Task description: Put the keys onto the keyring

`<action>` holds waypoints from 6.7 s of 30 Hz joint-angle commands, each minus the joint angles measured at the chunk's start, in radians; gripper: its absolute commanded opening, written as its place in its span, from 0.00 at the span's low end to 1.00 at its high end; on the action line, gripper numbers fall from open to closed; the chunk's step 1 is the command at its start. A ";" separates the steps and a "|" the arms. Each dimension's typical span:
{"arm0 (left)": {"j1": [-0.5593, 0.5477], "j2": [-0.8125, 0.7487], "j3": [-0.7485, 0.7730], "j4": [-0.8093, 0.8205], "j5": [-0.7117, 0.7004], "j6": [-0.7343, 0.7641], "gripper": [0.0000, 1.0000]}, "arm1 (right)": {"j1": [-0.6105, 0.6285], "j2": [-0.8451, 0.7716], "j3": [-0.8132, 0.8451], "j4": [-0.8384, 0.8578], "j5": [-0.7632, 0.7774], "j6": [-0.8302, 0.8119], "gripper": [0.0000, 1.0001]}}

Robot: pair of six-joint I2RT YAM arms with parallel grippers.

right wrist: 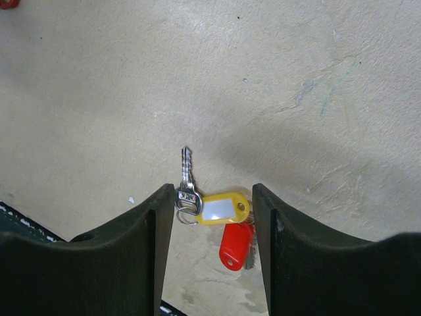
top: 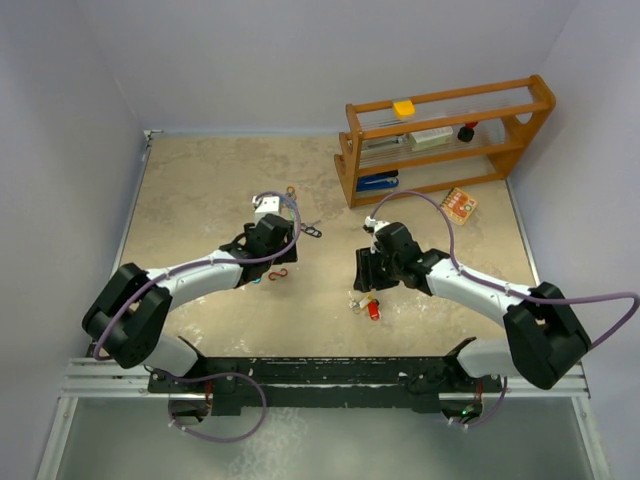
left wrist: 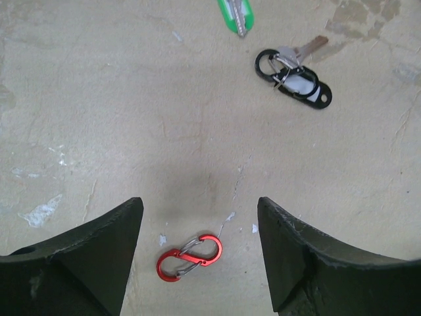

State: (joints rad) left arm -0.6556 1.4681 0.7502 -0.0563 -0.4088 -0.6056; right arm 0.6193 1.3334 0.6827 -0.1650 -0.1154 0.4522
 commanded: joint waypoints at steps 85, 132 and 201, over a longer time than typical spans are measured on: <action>-0.104 0.029 -0.117 -0.035 0.093 -0.015 0.32 | -0.001 -0.008 0.059 0.046 -0.004 -0.023 0.54; -0.103 -0.009 0.101 0.097 -0.010 0.046 0.00 | -0.047 0.014 0.089 -0.039 0.005 -0.099 0.54; -0.088 0.017 0.091 0.183 0.046 0.035 0.00 | -0.044 -0.125 0.001 0.249 -0.087 0.002 0.00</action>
State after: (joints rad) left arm -0.7498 1.5059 0.8207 0.0608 -0.3702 -0.5812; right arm 0.5751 1.2514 0.6304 0.0132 -0.2230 0.4778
